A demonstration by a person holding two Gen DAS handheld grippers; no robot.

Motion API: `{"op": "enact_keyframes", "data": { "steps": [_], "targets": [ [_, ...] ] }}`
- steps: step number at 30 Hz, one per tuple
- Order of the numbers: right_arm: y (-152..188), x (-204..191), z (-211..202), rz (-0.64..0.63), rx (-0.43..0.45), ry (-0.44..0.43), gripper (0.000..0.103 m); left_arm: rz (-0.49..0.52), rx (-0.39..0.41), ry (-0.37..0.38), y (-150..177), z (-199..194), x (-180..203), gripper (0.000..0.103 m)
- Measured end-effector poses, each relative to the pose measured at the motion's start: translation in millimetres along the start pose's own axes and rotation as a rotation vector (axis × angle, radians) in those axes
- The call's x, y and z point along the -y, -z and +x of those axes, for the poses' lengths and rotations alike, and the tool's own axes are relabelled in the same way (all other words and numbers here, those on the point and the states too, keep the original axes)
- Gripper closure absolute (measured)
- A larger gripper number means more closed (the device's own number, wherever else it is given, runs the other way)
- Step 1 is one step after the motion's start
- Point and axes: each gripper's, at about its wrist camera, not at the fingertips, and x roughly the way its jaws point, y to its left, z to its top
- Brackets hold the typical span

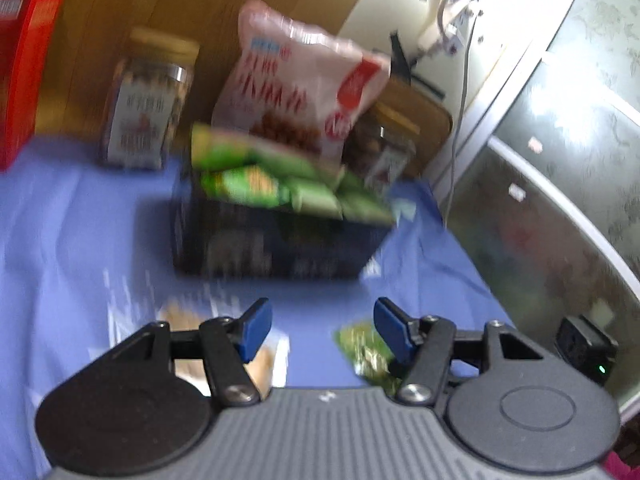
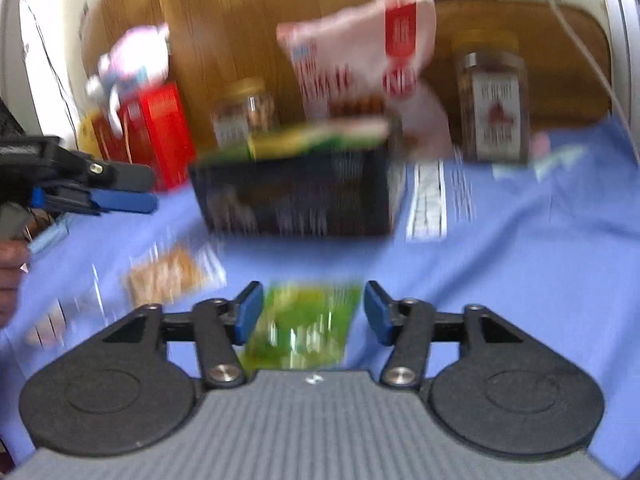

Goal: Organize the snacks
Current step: 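Carry the pink box into the black tin and open the left gripper, then grasp the green bag of nuts by its corner with the left gripper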

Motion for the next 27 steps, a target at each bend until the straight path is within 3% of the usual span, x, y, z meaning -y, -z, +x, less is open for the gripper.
{"op": "enact_keyframes", "data": {
  "steps": [4, 12, 17, 19, 22, 27],
  "targets": [
    [6.4, -17.5, 3.1, -0.016, -0.041, -0.012, 0.045, -0.053, -0.041, 0.009, 28.2, 1.5, -6.9, 0.045],
    [38.2, -94.6, -14.7, -0.213, -0.046, -0.201, 0.046, -0.134, -0.046, -0.007, 68.8, -31.3, -28.1, 0.045],
    [50.5, -125.8, -30.9, -0.412, 0.014, -0.276, 0.043, -0.14, -0.043, 0.005, 81.3, -47.5, -31.2, 0.037],
    [52.7, -129.8, -32.9, -0.451, 0.01, -0.285, 0.035, -0.139, -0.04, 0.019, 84.4, -49.8, -31.6, 0.034],
    [50.7, -128.3, -28.4, -0.435, -0.024, -0.254, 0.028, -0.145, -0.037, 0.025, 83.8, -49.4, -31.7, 0.033],
    [53.6, -114.5, -27.8, -0.352, -0.062, -0.235, 0.031, -0.135, -0.074, 0.083, 85.3, -42.0, -26.4, 0.037]
  ]
}}
